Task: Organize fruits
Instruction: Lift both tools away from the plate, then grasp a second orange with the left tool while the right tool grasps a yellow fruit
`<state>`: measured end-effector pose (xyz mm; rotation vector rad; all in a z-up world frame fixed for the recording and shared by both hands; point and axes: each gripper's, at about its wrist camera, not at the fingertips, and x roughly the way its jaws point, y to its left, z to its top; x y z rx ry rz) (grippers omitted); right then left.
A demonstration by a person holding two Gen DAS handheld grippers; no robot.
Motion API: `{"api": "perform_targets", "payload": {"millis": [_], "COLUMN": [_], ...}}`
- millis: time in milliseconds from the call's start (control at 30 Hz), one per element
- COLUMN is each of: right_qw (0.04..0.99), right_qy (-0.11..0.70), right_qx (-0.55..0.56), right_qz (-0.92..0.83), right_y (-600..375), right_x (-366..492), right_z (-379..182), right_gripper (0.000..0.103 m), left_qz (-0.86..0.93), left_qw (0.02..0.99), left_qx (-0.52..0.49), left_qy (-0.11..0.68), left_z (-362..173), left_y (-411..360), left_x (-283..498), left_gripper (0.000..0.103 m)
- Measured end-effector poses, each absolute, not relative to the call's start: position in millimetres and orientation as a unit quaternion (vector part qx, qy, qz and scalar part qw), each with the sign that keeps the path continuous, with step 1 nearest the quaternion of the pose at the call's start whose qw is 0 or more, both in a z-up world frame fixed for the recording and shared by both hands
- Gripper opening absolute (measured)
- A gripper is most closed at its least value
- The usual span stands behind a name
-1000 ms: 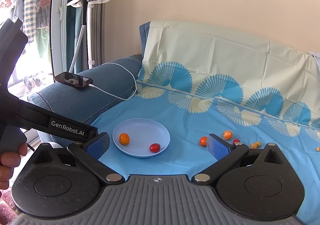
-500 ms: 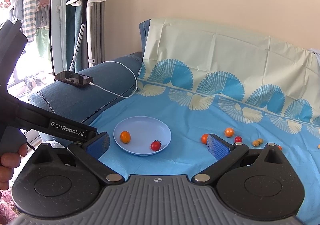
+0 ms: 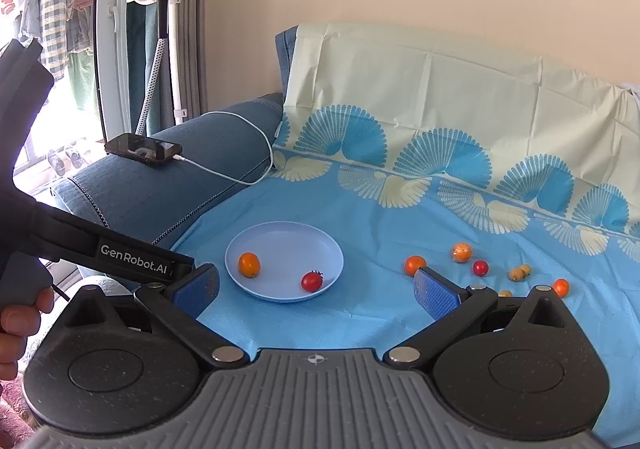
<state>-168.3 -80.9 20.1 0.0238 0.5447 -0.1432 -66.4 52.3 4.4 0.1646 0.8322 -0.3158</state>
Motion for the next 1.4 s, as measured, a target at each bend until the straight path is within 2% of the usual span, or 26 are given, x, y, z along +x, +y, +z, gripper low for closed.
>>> {"api": "perform_targets", "payload": {"millis": [467, 833, 1133, 1400], "right_qw": [0.951, 0.929, 0.901, 0.868], "right_qy": [0.295, 0.311, 0.316, 0.296], "right_qx": [0.042, 0.105, 0.120, 0.135], "right_qz": [-0.085, -0.169, -0.271, -0.375], "right_y": [-103.4, -172.7, -266.5, -402.5], "right_x": [-153.6, -154.8, -150.2, -139.1], "right_z": [2.7, -22.1, -52.0, -72.1], "right_gripper": [0.102, 0.102, 0.102, 0.102], "left_qz": [-0.151, -0.184, -0.211, -0.220], "left_qw": [0.886, 0.862, 0.847, 0.840], "left_qx": [0.101, 0.128, 0.142, 0.148], "left_qy": [0.427, 0.455, 0.467, 0.473], "left_z": [-12.1, -29.7, -52.4, -86.1], "left_y": [28.2, -42.4, -135.5, -224.3], "left_x": [-49.9, -23.4, 17.2, 72.2], "left_gripper": [0.103, 0.103, 0.103, 0.103]}}
